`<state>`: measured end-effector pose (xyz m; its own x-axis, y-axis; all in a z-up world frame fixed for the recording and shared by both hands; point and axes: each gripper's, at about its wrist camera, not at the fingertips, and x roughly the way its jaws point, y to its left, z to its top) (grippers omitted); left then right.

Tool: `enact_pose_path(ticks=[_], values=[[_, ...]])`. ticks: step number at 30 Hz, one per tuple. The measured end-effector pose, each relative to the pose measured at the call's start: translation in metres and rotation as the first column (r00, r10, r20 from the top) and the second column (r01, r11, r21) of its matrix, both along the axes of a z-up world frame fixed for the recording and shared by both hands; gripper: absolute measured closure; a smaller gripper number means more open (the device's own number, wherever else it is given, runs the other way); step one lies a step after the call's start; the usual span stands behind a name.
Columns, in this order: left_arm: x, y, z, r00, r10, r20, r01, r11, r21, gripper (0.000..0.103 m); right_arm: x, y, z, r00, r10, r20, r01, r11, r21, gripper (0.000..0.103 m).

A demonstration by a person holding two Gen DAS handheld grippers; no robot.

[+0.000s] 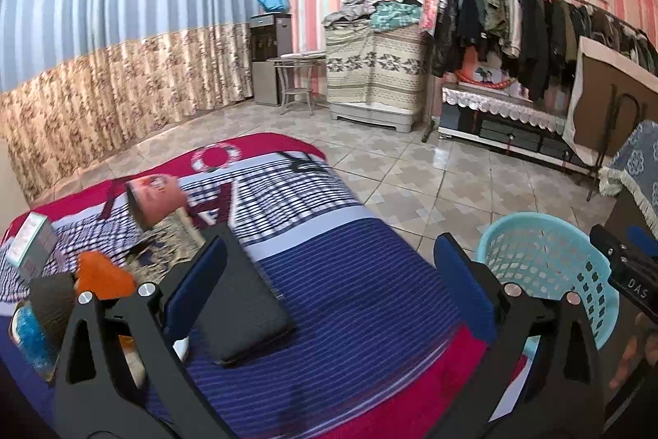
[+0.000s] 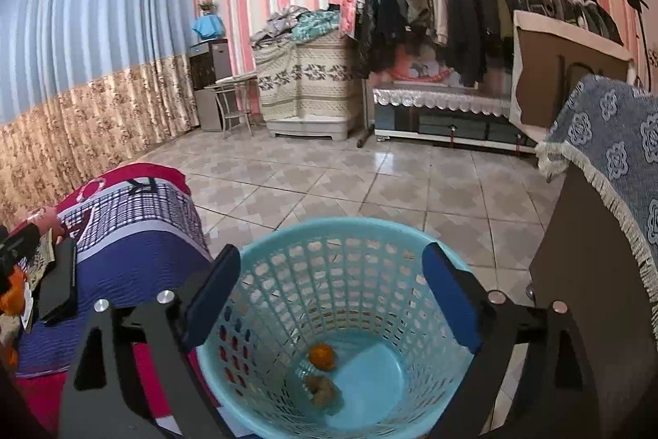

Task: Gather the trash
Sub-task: 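Move the left tool back to the bed and grasp the beige cloth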

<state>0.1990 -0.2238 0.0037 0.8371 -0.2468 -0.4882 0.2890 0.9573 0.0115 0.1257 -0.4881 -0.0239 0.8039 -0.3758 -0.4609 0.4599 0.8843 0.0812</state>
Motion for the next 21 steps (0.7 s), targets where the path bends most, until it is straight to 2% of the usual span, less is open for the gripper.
enact_pose_path(ticks=[8,12,21], values=[[-0.012,0.070,-0.001,0.993,0.112,-0.023,-0.113,0.993,-0.016,0.006,0.005,0.040,0.009,0.993,0.112,0.033,-0.111,0.993,-0.038,0.006],[-0.023,0.108,-0.003,0.986,0.161,-0.047,-0.162,0.987,-0.019,0.006,0.009,0.060,0.015,0.980,0.195,0.034,-0.193,0.980,-0.053,0.006],[-0.049,0.194,-0.017,0.957,0.283,-0.064,-0.281,0.959,0.035,0.006,0.008,0.082,0.016,0.963,0.268,0.036,-0.268,0.963,-0.001,0.005]])
